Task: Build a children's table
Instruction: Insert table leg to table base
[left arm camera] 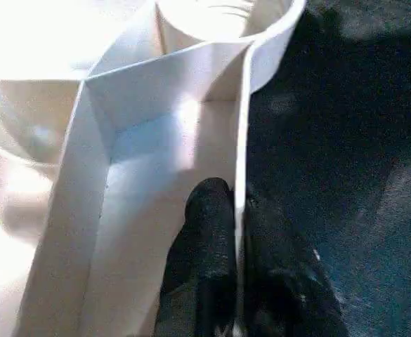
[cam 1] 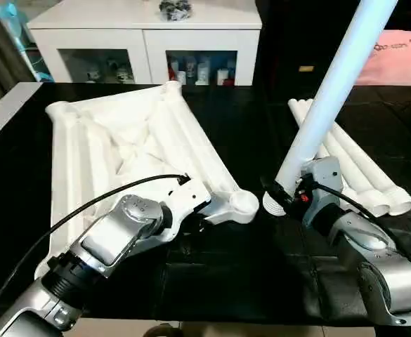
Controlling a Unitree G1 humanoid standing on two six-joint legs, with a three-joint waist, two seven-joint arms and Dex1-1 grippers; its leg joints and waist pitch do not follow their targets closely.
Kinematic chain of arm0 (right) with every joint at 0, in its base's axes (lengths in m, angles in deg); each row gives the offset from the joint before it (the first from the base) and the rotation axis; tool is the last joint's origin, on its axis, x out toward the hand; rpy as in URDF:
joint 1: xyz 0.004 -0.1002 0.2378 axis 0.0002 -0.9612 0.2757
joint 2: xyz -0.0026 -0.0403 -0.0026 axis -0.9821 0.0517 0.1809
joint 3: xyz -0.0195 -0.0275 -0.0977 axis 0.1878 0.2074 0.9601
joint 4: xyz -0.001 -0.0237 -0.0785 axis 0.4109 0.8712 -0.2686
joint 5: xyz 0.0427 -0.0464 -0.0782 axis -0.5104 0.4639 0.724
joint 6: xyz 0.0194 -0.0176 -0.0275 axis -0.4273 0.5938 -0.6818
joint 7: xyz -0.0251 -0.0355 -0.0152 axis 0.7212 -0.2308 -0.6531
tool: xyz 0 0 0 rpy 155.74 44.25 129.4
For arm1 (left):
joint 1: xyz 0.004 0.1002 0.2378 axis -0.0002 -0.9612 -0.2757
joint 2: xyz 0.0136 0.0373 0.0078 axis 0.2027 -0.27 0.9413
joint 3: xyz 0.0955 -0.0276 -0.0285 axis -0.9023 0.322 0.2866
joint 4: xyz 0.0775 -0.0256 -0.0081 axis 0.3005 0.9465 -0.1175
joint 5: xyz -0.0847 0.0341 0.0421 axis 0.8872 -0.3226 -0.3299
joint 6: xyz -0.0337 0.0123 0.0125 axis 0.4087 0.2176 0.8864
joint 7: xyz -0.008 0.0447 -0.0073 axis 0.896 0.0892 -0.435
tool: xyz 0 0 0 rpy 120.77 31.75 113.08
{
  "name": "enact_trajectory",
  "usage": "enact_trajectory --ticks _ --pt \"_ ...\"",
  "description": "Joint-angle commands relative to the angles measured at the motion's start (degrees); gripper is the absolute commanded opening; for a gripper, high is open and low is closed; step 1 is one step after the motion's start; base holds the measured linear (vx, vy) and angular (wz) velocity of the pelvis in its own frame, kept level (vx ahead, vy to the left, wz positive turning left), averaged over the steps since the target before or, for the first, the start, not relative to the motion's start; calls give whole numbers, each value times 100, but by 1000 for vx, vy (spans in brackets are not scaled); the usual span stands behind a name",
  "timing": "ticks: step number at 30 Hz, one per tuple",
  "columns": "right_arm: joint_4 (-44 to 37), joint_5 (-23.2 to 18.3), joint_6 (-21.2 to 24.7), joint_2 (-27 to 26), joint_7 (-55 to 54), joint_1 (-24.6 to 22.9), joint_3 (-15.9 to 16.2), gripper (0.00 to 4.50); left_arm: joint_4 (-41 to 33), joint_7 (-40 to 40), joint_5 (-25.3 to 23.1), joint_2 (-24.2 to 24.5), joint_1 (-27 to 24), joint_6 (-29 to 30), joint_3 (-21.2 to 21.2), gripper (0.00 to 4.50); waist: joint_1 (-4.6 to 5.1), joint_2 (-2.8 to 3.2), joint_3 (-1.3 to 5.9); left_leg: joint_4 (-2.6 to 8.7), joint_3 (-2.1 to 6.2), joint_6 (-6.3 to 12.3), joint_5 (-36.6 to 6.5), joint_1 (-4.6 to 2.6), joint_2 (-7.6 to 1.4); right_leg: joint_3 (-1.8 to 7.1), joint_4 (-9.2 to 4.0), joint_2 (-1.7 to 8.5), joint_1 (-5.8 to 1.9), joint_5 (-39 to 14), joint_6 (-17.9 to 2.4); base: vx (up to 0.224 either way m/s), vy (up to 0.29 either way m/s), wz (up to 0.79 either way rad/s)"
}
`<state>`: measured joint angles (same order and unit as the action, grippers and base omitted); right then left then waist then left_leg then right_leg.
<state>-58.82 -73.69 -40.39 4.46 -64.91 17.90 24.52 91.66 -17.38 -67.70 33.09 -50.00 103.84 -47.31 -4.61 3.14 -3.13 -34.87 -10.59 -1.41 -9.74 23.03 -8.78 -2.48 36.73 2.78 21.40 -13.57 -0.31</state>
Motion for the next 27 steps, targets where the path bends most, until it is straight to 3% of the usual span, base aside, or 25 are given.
enact_trajectory --ticks 1,3,4,10,19,20,24,27 --pt "89 -68 -37 50 126 180 12 193 133 -185 35 37 146 -450 231 0 -19 -49 377 403 234 98 -967 -154 -416 311 -507 584 -175 -593 -1035 0 0 0" --pt "162 -70 -61 61 175 230 27 193 209 -291 15 57 175 -616 225 0 -24 -54 377 399 233 119 -922 -156 -424 310 -498 588 -173 -560 -1056 0 0 0" --pt "313 -67 -150 56 262 322 46 193 339 -445 -29 95 216 -759 199 0 -22 -93 377 395 218 150 -906 -150 -420 305 -501 588 -174 -588 -1074 0 0 0" --pt "639 -37 -310 28 378 441 94 193 894 -813 -158 190 301 -1719 219 0 -57 -83 376 404 221 149 -880 -160 -436 307 -495 603 -156 -703 -1013 0 0 0" --pt "722 -50 -448 -48 488 414 104 193 927 -896 -207 217 211 -1924 405 0 -72 -81 382 405 214 166 -869 -154 -448 305 -463 618 -158 -574 -1104 0 0 0" --pt "733 -49 -462 -51 496 408 106 193 982 -890 -129 156 219 -1877 476 55 -68 -86 380 405 214 170 -871 -154 -447 307 -466 614 -156 -577 -1098 0 0 0" --pt "751 -52 -494 -69 521 399 128 193 1162 -866 -41 48 254 -1962 650 63 -85 -90 382 398 210 181 -867 -154 -454 299 -475 620 -151 -619 -1135 0 0 0" --pt "753 -57 -496 -78 538 415 126 193 1123 -888 -81 95 243 -1943 669 101 -74 -101 380 417 211 165 -961 -166 -458 295 -462 608 -142 -602 -1124 0 0 0"
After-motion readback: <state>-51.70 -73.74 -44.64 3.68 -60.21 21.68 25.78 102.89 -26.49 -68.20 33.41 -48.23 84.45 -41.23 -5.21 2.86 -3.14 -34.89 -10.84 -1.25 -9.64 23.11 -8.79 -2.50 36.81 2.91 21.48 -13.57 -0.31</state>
